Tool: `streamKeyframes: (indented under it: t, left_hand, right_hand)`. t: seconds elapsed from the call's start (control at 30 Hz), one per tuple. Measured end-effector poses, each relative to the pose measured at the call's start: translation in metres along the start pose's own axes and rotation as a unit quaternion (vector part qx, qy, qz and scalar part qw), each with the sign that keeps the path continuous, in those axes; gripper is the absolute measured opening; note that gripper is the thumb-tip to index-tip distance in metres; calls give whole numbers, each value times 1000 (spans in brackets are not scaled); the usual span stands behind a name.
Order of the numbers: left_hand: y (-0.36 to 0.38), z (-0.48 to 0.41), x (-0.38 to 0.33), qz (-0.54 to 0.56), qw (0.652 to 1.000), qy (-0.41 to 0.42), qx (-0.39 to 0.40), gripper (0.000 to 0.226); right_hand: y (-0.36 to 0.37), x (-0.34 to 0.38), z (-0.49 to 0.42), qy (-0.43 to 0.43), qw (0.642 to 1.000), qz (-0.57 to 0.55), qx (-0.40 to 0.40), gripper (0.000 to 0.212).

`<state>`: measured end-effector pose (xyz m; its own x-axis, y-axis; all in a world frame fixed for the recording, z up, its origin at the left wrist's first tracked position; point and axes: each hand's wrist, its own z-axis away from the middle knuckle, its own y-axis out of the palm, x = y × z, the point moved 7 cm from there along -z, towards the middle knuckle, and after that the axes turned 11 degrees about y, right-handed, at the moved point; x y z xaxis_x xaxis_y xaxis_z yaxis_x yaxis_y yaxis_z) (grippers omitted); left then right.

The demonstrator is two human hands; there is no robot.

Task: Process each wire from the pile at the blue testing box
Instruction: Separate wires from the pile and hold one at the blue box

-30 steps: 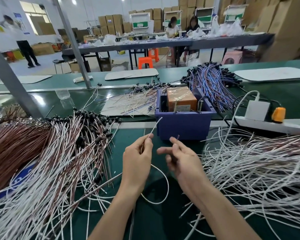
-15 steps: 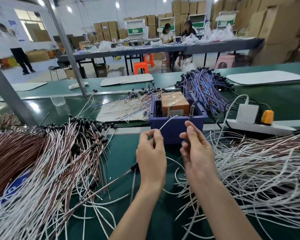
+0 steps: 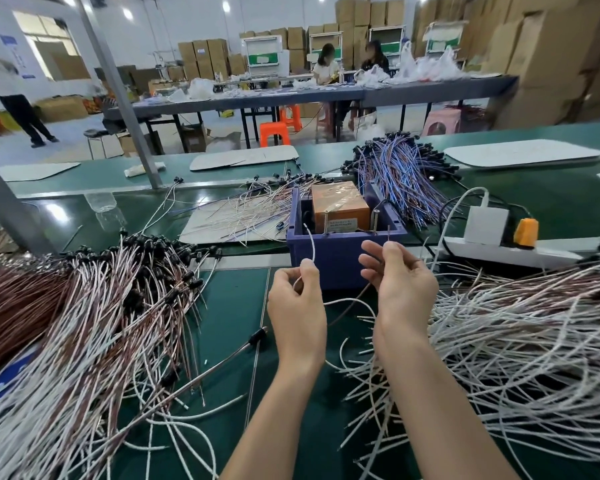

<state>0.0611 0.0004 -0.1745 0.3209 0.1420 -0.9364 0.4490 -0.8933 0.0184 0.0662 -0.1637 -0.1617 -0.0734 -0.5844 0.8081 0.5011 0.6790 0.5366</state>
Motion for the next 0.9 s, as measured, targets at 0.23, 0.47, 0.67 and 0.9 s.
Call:
streamKeyframes:
  t: [0.23, 0.47, 0.67, 0.9]
  left_hand:
    - [1, -3, 2, 17, 999, -21, 47, 34]
    - [5, -3, 0, 42, 995, -16, 84, 31]
    - [9, -1, -3, 59, 992, -13, 108, 30]
    - [11, 0, -3, 81, 990, -29, 112, 28]
  right_hand:
    - [9, -3, -3, -15, 999, 37, -5, 17]
    - [11, -1, 1, -23, 998, 50, 10, 14]
    - [9, 0, 0, -21, 998, 50, 6, 12]
    - [8, 0, -6, -16, 999, 38, -2, 16]
